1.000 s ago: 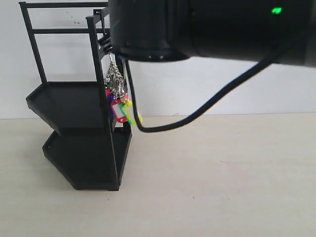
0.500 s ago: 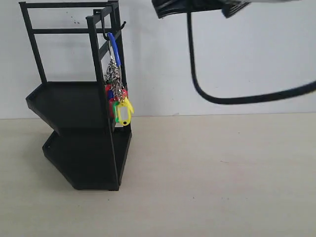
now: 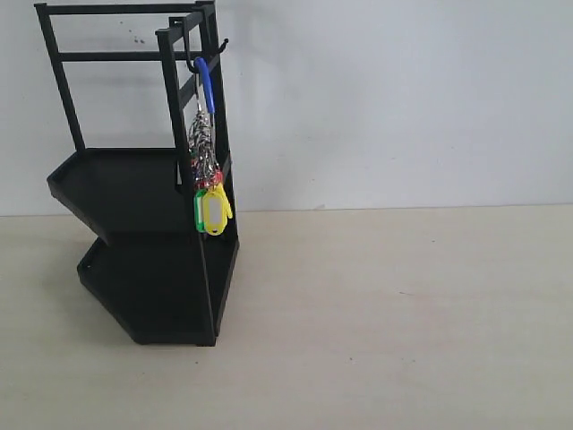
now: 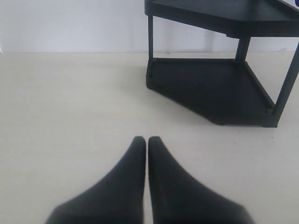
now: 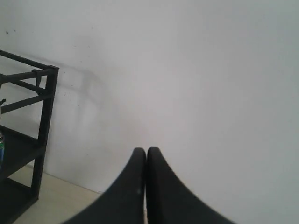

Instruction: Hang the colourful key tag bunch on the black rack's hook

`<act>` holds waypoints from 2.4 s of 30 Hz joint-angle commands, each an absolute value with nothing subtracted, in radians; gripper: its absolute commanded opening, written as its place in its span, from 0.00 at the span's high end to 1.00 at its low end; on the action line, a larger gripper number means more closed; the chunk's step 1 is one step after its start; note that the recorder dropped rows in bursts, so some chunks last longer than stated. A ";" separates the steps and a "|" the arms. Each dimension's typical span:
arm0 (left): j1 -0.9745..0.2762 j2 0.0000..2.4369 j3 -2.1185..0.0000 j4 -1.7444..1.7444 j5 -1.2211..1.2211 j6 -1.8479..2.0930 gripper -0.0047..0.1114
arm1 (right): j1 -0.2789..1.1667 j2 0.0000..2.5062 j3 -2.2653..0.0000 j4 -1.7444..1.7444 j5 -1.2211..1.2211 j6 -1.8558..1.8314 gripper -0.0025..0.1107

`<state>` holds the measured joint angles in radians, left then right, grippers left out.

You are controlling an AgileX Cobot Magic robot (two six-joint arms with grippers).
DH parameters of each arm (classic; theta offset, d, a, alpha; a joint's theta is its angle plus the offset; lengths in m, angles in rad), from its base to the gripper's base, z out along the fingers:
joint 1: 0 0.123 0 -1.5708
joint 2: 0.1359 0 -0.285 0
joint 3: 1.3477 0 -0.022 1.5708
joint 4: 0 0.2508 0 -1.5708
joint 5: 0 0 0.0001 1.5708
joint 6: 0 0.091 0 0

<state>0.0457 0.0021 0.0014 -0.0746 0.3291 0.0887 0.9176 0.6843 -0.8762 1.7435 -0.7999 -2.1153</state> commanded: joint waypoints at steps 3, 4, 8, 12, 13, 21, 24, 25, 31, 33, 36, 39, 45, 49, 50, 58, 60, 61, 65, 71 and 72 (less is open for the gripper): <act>0.049 0.000 0.000 -0.082 0.316 0.078 0.92 | 0.917 0.601 -0.860 1.744 -0.923 -2.022 0.98; 0.049 0.000 0.000 -0.082 0.316 0.078 0.92 | 0.917 0.598 -0.860 1.744 -0.937 -2.021 0.98; 0.049 0.000 0.000 -0.082 0.316 0.078 0.92 | 0.917 0.591 -0.860 1.744 -0.973 -2.021 0.98; 0.049 0.000 0.000 -0.082 0.316 0.078 0.92 | 0.917 0.591 -0.860 1.744 -0.977 -2.021 0.98; 0.049 0.000 0.000 -0.082 0.316 0.078 0.92 | 0.917 0.591 -0.860 1.744 -0.977 -2.021 0.98; 0.049 0.000 0.000 -0.082 0.316 0.078 0.92 | 0.887 0.547 -0.860 1.744 -0.945 -1.971 0.98; 0.049 0.000 0.000 -0.082 0.316 0.078 0.92 | 0.764 0.532 -0.850 1.744 -0.829 -1.813 0.98; 0.049 0.000 0.000 -0.082 0.316 0.078 0.92 | 0.700 0.527 -0.835 1.744 -0.756 -1.756 0.98; 0.049 0.000 0.000 -0.082 0.316 0.078 0.92 | 0.327 0.523 -0.739 1.744 -0.162 -1.670 0.98; 0.049 0.000 0.000 -0.082 0.316 0.078 0.92 | 0.265 0.523 -0.717 1.744 -0.045 -1.672 0.98; 0.049 0.000 0.000 -0.082 0.316 0.078 0.92 | 0.218 0.523 -0.697 1.744 0.051 -1.658 0.98; 0.049 0.000 0.000 -0.082 0.316 0.078 0.92 | 0.218 0.523 -0.687 1.744 0.107 -1.615 0.98; 0.049 0.000 0.000 -0.082 0.316 0.078 0.92 | 0.218 0.522 -0.687 1.744 0.212 -1.605 0.98; 0.049 0.000 0.000 -0.082 0.316 0.078 0.92 | 0.218 0.522 -0.687 1.599 0.255 -1.468 0.98; 0.049 0.000 0.000 -0.082 0.316 0.078 0.92 | 0.218 0.522 -0.687 1.462 0.283 -1.363 0.98; 0.049 0.000 0.000 -0.082 0.316 0.078 0.92 | 0.218 0.518 -0.687 0.424 0.371 -0.170 0.98; 0.049 0.000 0.000 -0.082 0.316 0.078 0.92 | 0.218 0.511 -0.687 0.335 0.371 -0.085 0.98; 0.049 0.000 0.000 -0.082 0.316 0.078 0.92 | 0.218 0.507 -0.687 0.324 0.371 -0.085 0.98; 0.049 0.000 0.000 -0.082 0.316 0.078 0.92 | 0.218 0.474 -0.687 0.303 0.373 -0.102 0.98; 0.049 0.000 0.000 -0.082 0.316 0.078 0.92 | 0.218 0.386 -0.664 0.299 0.388 -0.255 0.98; 0.049 0.000 0.000 -0.082 0.316 0.078 0.92 | 0.218 0.338 -0.615 0.277 0.377 -0.249 0.98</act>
<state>0.0457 0.0021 0.0014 -0.0746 0.3291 0.0887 0.2215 0.3879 -0.6590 0.3039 0.3827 -0.2309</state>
